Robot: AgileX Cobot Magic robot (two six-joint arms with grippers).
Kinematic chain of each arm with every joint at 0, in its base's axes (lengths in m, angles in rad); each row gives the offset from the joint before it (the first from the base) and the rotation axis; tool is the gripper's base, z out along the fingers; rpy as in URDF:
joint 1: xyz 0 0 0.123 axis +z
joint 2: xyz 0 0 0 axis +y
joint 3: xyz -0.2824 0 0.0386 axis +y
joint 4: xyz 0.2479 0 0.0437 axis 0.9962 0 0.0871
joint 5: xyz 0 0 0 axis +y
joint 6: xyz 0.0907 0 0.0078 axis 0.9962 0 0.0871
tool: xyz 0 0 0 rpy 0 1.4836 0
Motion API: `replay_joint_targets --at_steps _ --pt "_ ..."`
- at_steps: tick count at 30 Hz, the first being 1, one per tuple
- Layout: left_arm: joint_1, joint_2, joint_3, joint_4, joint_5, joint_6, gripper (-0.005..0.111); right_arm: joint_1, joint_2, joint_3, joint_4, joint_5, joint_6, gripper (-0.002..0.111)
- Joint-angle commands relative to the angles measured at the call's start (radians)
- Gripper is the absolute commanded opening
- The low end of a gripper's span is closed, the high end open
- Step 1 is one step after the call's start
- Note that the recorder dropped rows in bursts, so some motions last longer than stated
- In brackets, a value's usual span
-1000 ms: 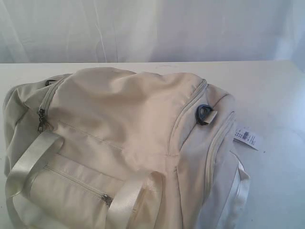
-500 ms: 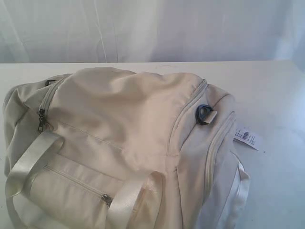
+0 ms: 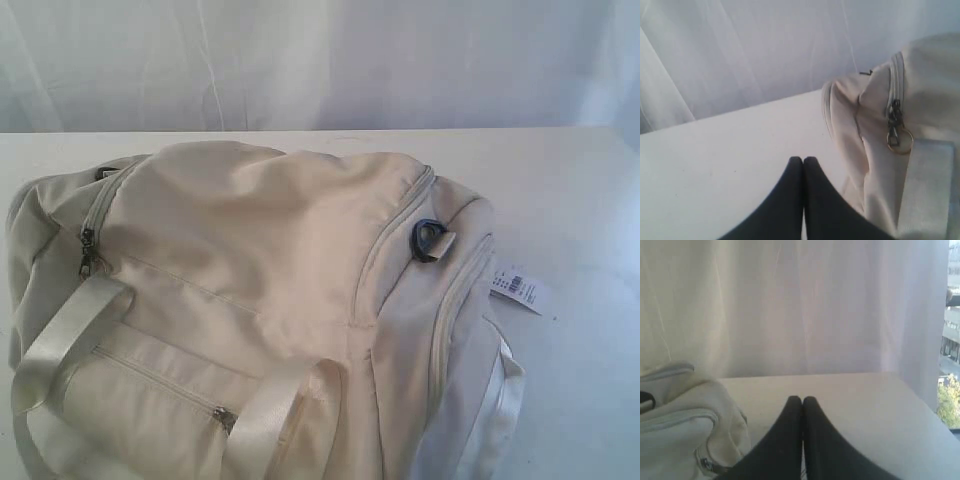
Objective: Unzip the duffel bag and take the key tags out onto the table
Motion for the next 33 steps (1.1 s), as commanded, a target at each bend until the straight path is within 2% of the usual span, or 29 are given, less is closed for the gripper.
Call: replay_joint_targets --at_steps 1,6,9,13,16,21,25,27,30,33 --pt "0.004 -0.005 0.005 -0.003 -0.135 -0.001 0.000 0.004 -0.007 -0.003 0.002 -0.066 0.000 0.000" --pt "0.004 -0.005 0.005 -0.003 -0.322 -0.006 0.000 0.004 -0.007 -0.003 0.002 -0.074 0.000 0.000" --pt "0.004 -0.005 0.005 -0.003 -0.466 -0.105 0.000 0.004 -0.007 -0.003 0.003 -0.085 0.005 0.000" --pt "0.004 -0.005 0.005 -0.003 -0.689 -0.128 0.000 0.004 -0.007 -0.003 0.003 -0.095 0.008 0.000" --pt "0.004 -0.005 -0.019 -0.013 -0.724 -0.254 0.000 0.004 -0.007 -0.003 0.003 -0.095 0.008 0.000" --pt "0.004 0.079 -0.257 -0.045 -0.473 -0.227 0.000 0.004 -0.007 -0.003 0.003 -0.095 0.008 0.000" --pt "0.004 0.252 -0.437 -0.045 -0.331 -0.179 0.000 0.004 -0.007 -0.003 0.003 -0.095 0.008 0.000" --pt "0.004 0.341 -0.509 -0.069 -0.207 -0.241 0.000 0.004 -0.007 -0.003 0.003 -0.096 0.016 0.000" --pt "0.004 0.492 -0.620 -0.077 0.107 -0.385 0.000 0.004 -0.007 -0.003 0.003 -0.097 0.108 0.000" --pt "-0.003 0.667 -0.736 -0.092 0.412 -0.338 0.000 0.004 -0.007 -0.003 0.003 -0.097 0.166 0.000"
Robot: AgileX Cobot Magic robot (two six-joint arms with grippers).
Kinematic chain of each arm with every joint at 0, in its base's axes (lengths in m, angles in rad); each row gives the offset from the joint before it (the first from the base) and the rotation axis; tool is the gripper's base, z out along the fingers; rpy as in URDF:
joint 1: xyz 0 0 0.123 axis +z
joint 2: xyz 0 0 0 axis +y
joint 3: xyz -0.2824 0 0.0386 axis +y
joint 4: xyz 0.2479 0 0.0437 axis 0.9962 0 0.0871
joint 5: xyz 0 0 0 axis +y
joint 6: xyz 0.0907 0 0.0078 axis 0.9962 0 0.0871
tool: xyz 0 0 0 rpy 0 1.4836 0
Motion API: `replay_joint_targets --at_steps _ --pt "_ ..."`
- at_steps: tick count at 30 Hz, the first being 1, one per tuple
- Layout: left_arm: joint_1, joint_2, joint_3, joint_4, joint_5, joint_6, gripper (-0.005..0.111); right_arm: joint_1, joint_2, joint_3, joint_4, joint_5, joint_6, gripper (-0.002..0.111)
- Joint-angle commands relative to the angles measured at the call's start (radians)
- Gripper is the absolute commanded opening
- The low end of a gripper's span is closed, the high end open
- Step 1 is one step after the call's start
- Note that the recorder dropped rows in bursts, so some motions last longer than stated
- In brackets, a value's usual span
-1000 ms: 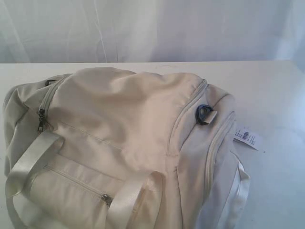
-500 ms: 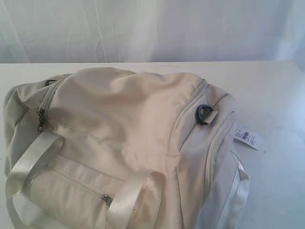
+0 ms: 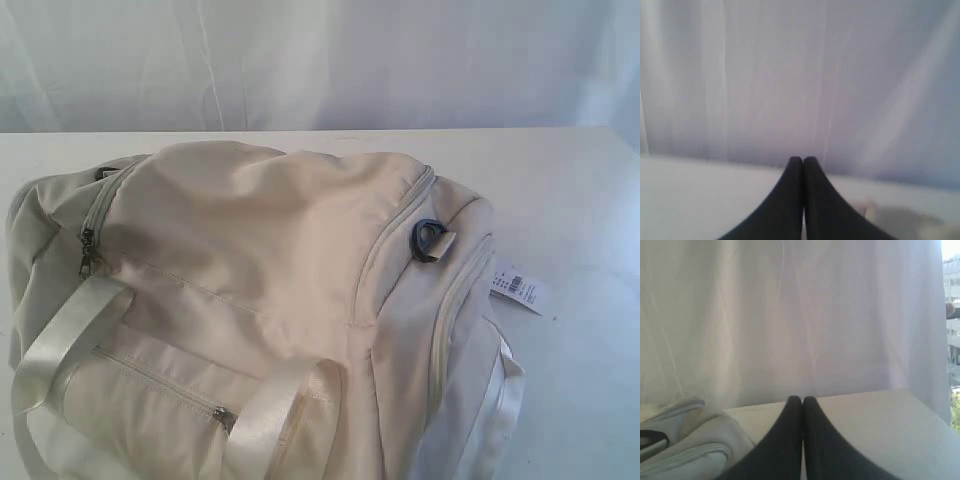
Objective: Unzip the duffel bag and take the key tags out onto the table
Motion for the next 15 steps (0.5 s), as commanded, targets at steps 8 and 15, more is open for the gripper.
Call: replay_joint_targets --at_steps 8,15 --pt "-0.027 0.649 -0.385 -0.771 1.152 0.990 0.000 0.004 -0.007 -0.003 0.002 0.003 0.169 0.000" --pt "-0.027 0.831 -0.507 -0.751 1.024 0.921 0.000 0.004 -0.007 -0.003 0.002 0.042 0.315 0.000"
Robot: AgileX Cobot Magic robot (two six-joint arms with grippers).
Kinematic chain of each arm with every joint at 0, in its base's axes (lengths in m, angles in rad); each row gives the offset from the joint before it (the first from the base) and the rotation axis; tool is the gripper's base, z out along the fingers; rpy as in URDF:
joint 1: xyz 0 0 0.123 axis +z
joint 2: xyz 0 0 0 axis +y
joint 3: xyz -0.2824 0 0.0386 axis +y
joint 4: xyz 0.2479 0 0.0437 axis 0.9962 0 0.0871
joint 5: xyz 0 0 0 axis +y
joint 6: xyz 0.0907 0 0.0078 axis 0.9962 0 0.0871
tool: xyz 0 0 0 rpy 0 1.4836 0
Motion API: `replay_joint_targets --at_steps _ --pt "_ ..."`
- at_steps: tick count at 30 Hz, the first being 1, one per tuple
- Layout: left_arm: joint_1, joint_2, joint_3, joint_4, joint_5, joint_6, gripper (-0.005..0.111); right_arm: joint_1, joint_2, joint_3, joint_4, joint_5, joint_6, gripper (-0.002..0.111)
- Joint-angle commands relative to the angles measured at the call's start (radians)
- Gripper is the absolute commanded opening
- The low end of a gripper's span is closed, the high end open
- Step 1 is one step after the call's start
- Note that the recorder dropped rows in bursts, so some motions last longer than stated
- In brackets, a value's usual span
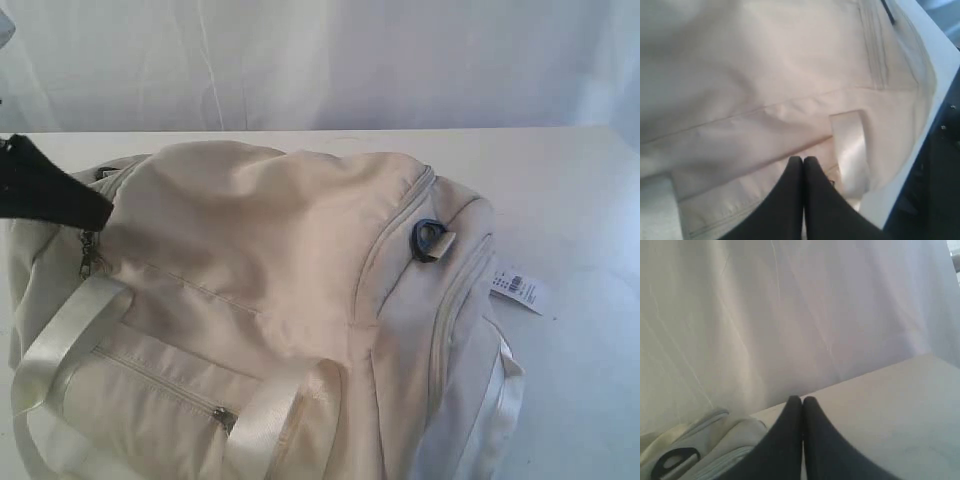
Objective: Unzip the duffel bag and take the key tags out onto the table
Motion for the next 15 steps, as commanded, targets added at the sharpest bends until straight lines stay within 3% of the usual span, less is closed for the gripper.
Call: replay_joint_targets --at_steps 1,5,11,15 --pt "-0.005 0.066 -0.052 0.012 -0.117 -0.059 0.000 0.004 -0.007 -0.003 0.002 0.013 0.069 0.000" --pt "-0.005 0.106 -0.068 0.065 -0.240 -0.054 0.014 0.004 -0.007 -0.003 0.002 0.053 0.071 0.000" --pt "-0.005 0.194 -0.103 0.201 -0.387 -0.150 0.068 0.011 -0.007 -0.003 0.007 0.138 0.121 0.000" --pt "-0.003 0.243 -0.103 0.381 -0.451 -0.290 0.072 0.011 0.028 -0.027 0.009 0.171 0.119 0.000"
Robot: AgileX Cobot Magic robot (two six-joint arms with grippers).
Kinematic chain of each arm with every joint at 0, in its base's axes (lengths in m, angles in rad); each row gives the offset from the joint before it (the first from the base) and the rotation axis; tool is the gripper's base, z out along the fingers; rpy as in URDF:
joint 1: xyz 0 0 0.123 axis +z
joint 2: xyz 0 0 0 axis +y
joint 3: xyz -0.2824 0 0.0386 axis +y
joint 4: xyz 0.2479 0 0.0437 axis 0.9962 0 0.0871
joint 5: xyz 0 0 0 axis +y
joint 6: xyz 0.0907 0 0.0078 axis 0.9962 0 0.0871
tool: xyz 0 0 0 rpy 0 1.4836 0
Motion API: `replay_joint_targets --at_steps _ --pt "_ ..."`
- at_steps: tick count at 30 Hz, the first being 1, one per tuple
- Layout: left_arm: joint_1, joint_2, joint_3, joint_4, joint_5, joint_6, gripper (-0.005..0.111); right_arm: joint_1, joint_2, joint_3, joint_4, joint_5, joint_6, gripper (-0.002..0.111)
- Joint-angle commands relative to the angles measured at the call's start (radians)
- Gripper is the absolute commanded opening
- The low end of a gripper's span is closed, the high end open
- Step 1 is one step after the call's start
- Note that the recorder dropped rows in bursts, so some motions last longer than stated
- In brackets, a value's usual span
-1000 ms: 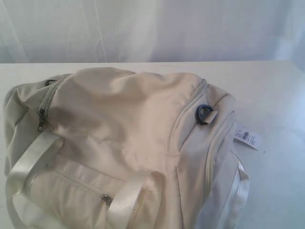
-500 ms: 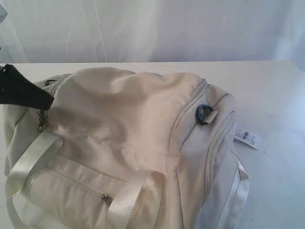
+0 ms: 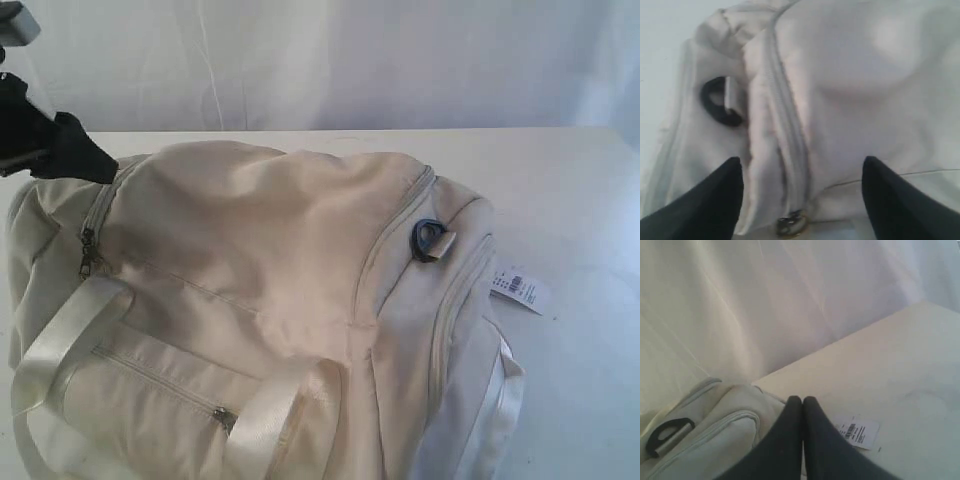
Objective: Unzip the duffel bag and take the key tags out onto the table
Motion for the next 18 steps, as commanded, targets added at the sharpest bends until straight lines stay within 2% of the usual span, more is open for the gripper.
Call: replay_joint_targets --at_steps 1,7,9,12,14,16,18 --pt "-0.003 0.053 -0.005 0.179 -0.048 -0.159 0.072 0.005 0.050 -0.041 0.005 0.038 0.004 0.000" --pt "-0.003 0.120 -0.005 0.208 -0.029 -0.177 0.072 0.026 0.270 -0.198 0.038 0.137 -0.081 0.000" --pt "-0.003 0.132 -0.005 0.206 -0.015 -0.177 0.066 0.056 0.358 -0.260 0.115 0.188 -0.184 0.000" --pt "-0.003 0.142 -0.005 0.204 0.012 -0.177 0.044 0.105 0.483 -0.345 0.302 0.267 -0.405 0.000" --pt "-0.003 0.140 -0.005 0.187 0.039 -0.177 0.022 0.133 0.562 -0.395 0.424 0.314 -0.565 0.002" --pt "-0.003 0.138 -0.005 0.165 0.067 -0.177 0.003 0.160 0.646 -0.448 0.548 0.370 -0.714 0.009" --pt "-0.003 0.131 -0.005 0.134 0.108 -0.163 0.000 0.176 0.723 -0.497 0.621 0.412 -0.813 0.023"
